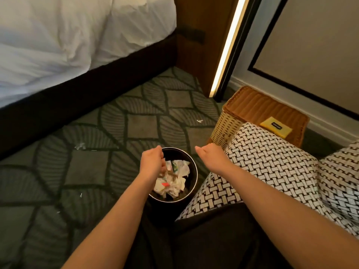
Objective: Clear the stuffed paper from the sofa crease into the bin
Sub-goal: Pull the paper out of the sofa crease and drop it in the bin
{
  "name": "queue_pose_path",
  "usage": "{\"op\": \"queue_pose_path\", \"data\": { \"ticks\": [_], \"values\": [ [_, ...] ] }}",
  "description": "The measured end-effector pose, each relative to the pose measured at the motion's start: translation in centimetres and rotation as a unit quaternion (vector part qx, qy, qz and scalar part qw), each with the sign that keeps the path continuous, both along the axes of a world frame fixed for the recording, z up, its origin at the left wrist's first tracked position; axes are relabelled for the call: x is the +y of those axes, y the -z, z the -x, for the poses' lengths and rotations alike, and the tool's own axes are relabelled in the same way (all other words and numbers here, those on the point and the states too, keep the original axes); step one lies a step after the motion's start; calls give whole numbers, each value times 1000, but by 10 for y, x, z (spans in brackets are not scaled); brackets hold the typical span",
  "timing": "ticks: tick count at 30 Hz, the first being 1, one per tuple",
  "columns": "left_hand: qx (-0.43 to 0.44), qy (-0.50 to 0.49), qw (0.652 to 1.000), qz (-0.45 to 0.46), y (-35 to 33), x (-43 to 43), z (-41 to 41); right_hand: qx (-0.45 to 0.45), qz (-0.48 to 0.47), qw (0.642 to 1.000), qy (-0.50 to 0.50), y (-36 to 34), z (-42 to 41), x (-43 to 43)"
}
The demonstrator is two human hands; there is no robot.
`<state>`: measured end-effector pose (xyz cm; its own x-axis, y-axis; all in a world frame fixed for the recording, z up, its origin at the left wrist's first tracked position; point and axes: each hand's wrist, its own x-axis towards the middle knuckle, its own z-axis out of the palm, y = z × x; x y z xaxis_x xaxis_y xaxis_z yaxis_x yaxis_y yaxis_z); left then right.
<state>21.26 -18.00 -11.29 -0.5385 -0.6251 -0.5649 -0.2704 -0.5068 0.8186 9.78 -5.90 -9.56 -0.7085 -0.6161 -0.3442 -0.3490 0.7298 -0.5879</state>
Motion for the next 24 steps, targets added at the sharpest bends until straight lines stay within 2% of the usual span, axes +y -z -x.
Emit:
{"op": "queue_pose_path", "data": {
  "ticks": [4,6,9,15,18,24],
  "values": [
    [-69,-4,997,41,22,-23,24,-26,-26,999,19,32,9,-28],
    [-104,48,986,118,33,-28,32,-74,-41,996,38,45,10,-39],
    [-175,161,942,236,47,-31,40,-156,-40,984,78,56,6,-54],
    [-201,305,904,222,65,-31,48,-191,-42,975,102,60,1,-61],
    [-204,304,900,238,63,-28,45,-180,-52,978,94,57,1,-55],
    [-142,245,922,263,44,-14,32,-195,-56,973,107,37,-2,-36]
  ]
}}
